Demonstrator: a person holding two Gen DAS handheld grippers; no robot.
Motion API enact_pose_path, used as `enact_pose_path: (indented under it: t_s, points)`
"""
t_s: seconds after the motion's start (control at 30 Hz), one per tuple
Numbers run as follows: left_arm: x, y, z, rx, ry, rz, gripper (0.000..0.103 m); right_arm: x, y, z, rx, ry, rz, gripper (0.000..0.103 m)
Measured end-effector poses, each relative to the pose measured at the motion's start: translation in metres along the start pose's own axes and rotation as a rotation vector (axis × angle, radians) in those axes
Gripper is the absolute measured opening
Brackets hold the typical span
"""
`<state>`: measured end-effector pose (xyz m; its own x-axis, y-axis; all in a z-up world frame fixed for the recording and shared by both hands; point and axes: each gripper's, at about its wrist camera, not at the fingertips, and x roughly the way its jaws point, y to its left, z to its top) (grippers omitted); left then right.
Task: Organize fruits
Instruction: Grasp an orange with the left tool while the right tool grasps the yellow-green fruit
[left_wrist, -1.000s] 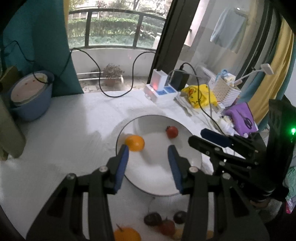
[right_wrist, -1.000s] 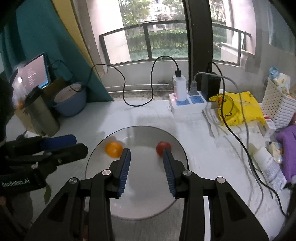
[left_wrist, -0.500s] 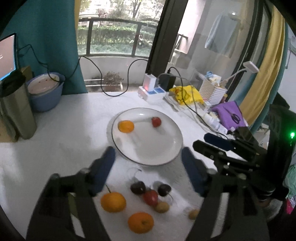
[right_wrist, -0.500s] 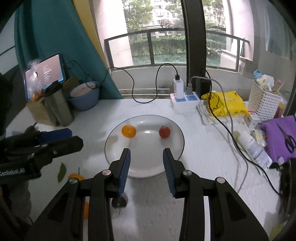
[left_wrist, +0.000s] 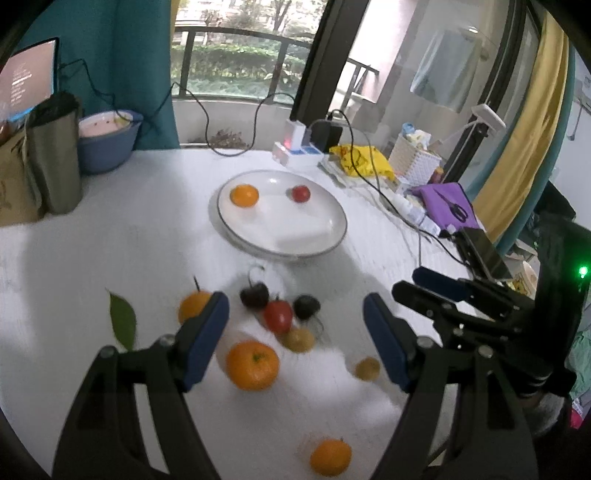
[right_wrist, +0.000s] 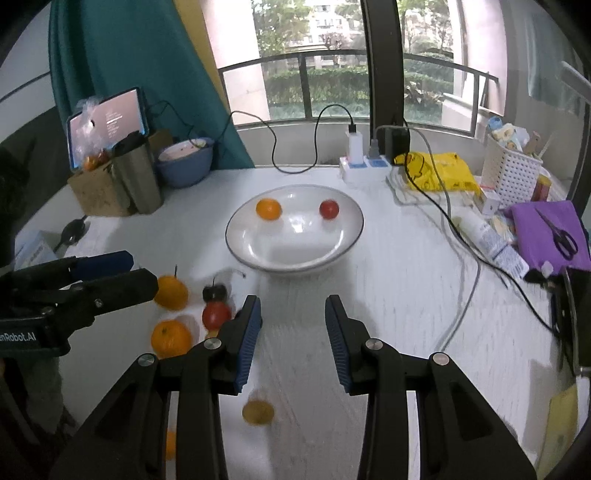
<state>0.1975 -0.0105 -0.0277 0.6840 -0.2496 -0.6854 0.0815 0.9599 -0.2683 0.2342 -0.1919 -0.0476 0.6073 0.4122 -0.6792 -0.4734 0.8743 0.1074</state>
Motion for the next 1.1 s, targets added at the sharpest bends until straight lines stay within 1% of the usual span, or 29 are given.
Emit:
enact_pose_path:
  t_s: [0.23, 0.43, 0.7, 0.73, 0.77, 0.93, 1.1]
  points:
    - [-0.005, -0.004, -0.031, -0.011, 0.003, 0.020, 0.076, 0.000, 0.003, -0.028, 0.001, 0.029, 0.024, 0.039]
    - [-0.004, -0.001, -0.052, -0.034, 0.028, 0.031, 0.076, 0.010, 0.008, -0.051, 0.000, 0.073, 0.060, 0.038]
    - [-0.003, 0.005, -0.073, -0.052, 0.060, 0.022, 0.076, 0.031, 0.018, -0.066, -0.018, 0.141, 0.091, 0.038]
    - [-0.002, 0.005, -0.076, -0.053, 0.066, 0.018, 0.076, 0.030, 0.019, -0.067, -0.024, 0.137, 0.086, 0.035]
    - [-0.001, 0.005, -0.078, -0.051, 0.073, 0.015, 0.076, 0.030, 0.020, -0.067, -0.032, 0.136, 0.090, 0.027]
    - [0.001, -0.001, -0.091, -0.021, 0.105, -0.007, 0.076, 0.023, 0.021, -0.072, -0.051, 0.130, 0.074, 0.027]
    - [0.001, -0.012, -0.103, 0.016, 0.131, -0.015, 0.076, 0.006, 0.019, -0.081, -0.043, 0.119, 0.057, 0.027]
